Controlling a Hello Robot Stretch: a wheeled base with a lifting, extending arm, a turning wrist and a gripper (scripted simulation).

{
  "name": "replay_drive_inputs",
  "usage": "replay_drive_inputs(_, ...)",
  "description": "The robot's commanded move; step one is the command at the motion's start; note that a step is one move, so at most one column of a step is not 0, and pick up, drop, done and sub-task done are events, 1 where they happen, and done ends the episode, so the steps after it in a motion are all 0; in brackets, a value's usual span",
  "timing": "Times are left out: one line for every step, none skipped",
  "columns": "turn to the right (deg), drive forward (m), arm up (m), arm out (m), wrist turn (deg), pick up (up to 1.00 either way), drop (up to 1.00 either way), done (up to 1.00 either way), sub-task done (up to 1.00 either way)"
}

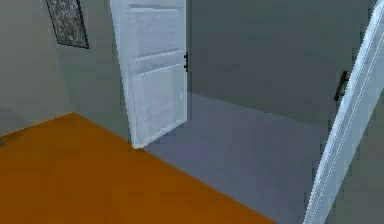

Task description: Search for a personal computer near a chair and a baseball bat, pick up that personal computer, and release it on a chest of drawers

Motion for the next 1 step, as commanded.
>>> replay_drive_inputs(12.0,0.0,0.0,0.0,0.0,0.0,0.0,0.0,0.0)
